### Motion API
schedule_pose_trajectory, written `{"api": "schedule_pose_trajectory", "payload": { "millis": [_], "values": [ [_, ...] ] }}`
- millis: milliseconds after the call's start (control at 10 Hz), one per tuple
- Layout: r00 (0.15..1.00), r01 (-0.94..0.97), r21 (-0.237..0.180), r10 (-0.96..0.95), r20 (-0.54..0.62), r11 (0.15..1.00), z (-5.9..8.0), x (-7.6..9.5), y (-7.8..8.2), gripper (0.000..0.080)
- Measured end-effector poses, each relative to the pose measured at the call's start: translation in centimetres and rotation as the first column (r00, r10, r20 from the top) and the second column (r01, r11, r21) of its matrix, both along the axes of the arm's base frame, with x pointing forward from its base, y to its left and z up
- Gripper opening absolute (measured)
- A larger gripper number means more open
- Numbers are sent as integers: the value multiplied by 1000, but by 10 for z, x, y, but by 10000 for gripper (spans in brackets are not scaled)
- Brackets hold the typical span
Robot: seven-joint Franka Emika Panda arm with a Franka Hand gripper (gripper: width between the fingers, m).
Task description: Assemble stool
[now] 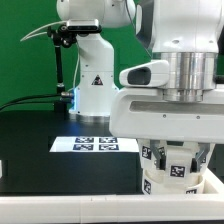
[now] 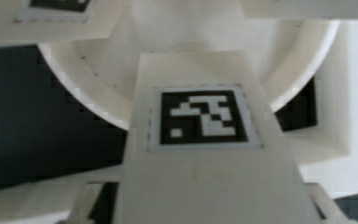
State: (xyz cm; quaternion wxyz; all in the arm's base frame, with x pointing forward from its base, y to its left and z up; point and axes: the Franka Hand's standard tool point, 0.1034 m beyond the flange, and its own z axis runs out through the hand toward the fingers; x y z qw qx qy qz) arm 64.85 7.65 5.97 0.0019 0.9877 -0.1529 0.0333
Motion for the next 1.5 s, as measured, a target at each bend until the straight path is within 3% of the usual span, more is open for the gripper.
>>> {"api": "schedule_pose_trajectory", "payload": {
  "millis": [200, 500, 600, 900, 1100, 1200, 1300, 1400, 1500],
  "values": [
    [970, 241, 20, -242, 5, 970, 1, 2, -11, 337],
    [764, 645, 42, -646, 14, 763, -1, -1, -31, 337],
    [721, 692, 51, -693, 9, 720, -1, -4, -33, 337],
    [700, 713, 42, -714, 12, 700, -1, -5, -34, 337],
    [700, 713, 43, -714, 13, 700, -1, -5, -34, 573],
    [711, 700, 65, -703, 22, 711, 0, -2, -36, 573],
    [720, 690, 78, -693, 28, 720, 2, -2, -38, 633],
    [726, 683, 84, -687, 30, 726, 8, -2, -36, 645],
    [735, 672, 106, -678, 26, 733, 32, -2, -22, 645]
  ]
}}
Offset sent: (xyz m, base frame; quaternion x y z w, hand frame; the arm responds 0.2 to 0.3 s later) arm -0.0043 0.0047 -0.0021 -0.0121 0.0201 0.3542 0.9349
